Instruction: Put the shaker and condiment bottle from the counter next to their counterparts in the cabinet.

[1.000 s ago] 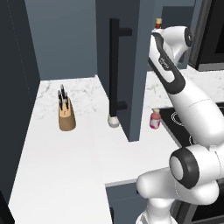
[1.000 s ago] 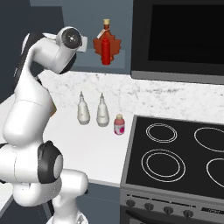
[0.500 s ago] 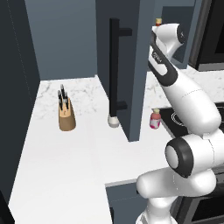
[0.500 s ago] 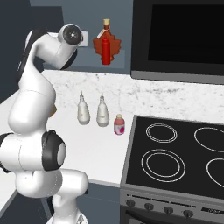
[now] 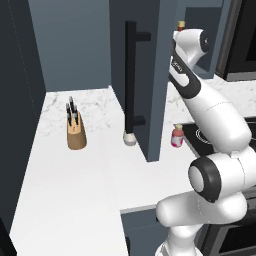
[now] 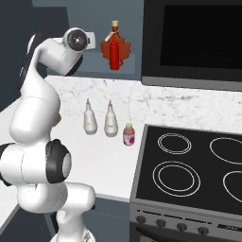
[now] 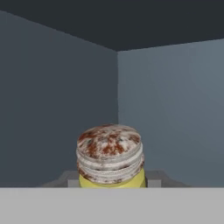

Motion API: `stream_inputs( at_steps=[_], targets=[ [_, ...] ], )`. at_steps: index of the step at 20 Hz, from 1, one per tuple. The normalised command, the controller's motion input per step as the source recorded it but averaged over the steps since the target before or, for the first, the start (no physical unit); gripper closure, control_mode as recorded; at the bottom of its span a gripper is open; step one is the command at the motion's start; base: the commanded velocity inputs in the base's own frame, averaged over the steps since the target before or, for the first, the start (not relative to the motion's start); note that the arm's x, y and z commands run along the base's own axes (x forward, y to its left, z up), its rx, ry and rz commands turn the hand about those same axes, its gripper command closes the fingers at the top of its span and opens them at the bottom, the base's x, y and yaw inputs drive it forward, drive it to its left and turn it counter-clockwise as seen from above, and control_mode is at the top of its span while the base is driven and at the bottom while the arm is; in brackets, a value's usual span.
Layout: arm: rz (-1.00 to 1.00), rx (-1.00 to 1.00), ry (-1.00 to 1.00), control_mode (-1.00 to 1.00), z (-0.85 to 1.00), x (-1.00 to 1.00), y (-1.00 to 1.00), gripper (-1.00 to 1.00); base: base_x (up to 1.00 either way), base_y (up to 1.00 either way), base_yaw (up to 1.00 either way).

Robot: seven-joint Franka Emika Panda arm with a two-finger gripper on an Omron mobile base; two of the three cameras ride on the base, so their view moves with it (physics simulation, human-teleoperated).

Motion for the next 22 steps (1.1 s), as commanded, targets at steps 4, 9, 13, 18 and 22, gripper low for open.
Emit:
stream_inputs(
  at_steps=[4, 9, 13, 18, 22],
  targets=[
    [0.0, -0.08, 0.0, -1.0, 0.0, 0.06, 0.19, 1.0, 0.0, 0.0, 0.0],
    [0.0, -0.04, 0.0, -1.0, 0.0, 0.1, 0.15, 1.0, 0.0, 0.0, 0.0],
    [0.0, 0.0, 0.0, -1.0, 0.0, 0.02, 0.0, 1.0, 0.0, 0.0, 0.0],
    [0.0, 0.0, 0.0, -1.0, -0.08, 0.0, 0.0, 1.0, 0.0, 0.0, 0.0],
    [0.0, 0.0, -0.04, -1.0, -0.24, 0.05, 0.0, 1.0, 0.0, 0.0, 0.0]
  ],
)
